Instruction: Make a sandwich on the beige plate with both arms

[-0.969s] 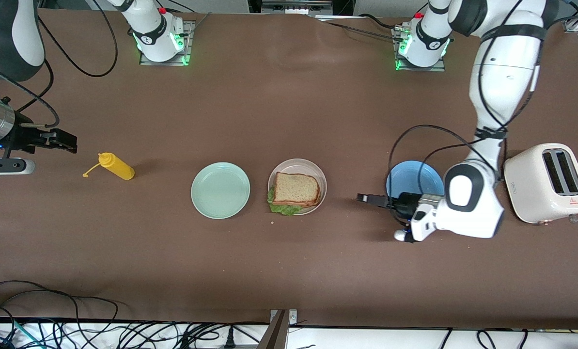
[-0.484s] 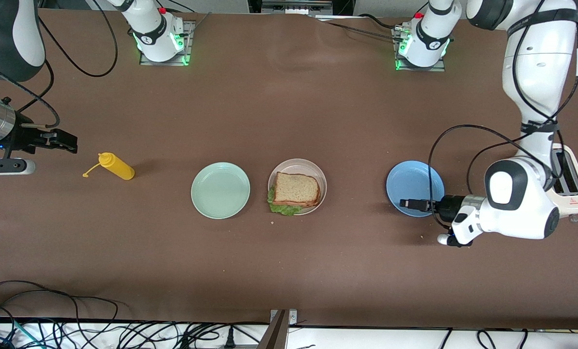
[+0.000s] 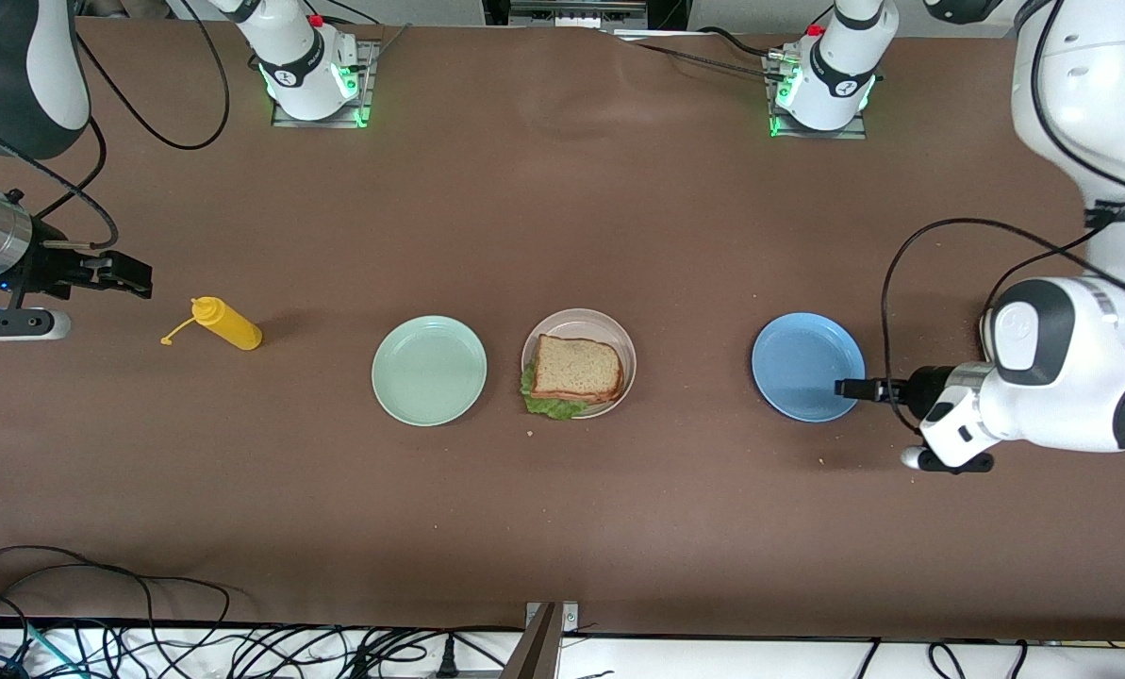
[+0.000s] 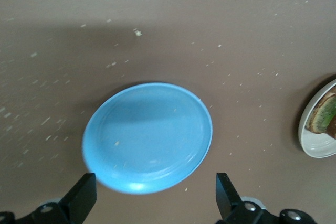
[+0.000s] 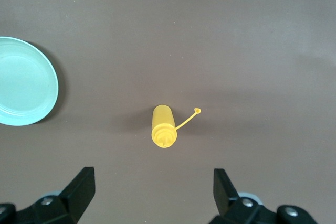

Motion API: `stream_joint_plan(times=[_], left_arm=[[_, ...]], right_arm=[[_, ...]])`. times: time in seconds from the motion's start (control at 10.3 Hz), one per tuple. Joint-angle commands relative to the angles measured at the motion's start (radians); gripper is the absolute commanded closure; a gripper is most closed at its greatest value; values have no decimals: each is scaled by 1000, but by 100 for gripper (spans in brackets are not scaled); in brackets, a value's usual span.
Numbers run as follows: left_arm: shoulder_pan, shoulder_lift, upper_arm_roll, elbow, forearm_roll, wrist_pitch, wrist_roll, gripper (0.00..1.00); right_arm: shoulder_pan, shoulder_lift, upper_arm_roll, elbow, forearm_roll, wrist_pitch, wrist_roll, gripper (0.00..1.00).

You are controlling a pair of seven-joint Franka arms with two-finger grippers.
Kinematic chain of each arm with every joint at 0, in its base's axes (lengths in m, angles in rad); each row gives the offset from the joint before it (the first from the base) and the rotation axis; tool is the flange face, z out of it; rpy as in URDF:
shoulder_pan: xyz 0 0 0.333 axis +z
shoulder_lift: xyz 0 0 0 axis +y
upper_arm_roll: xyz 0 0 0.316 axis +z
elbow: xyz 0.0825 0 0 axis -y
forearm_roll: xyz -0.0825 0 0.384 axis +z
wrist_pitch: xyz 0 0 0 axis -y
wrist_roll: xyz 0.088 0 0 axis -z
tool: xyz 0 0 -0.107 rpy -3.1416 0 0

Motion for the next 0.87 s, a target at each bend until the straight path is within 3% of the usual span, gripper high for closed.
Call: stream_joint_plan(times=[0.0, 0.29, 0.77], left_arm=[[0, -88, -6, -22, 131, -72, -73, 0], [6, -147, -4, -21, 244, -165, -75, 0], [4, -234, -11, -16, 240, -251, -70, 0]], right_arm=[[-12, -17, 9, -18, 59, 16, 18, 0], [-12, -17, 7, -18, 89, 18, 120, 0], [-15, -7, 7, -17, 82, 29, 103, 0]])
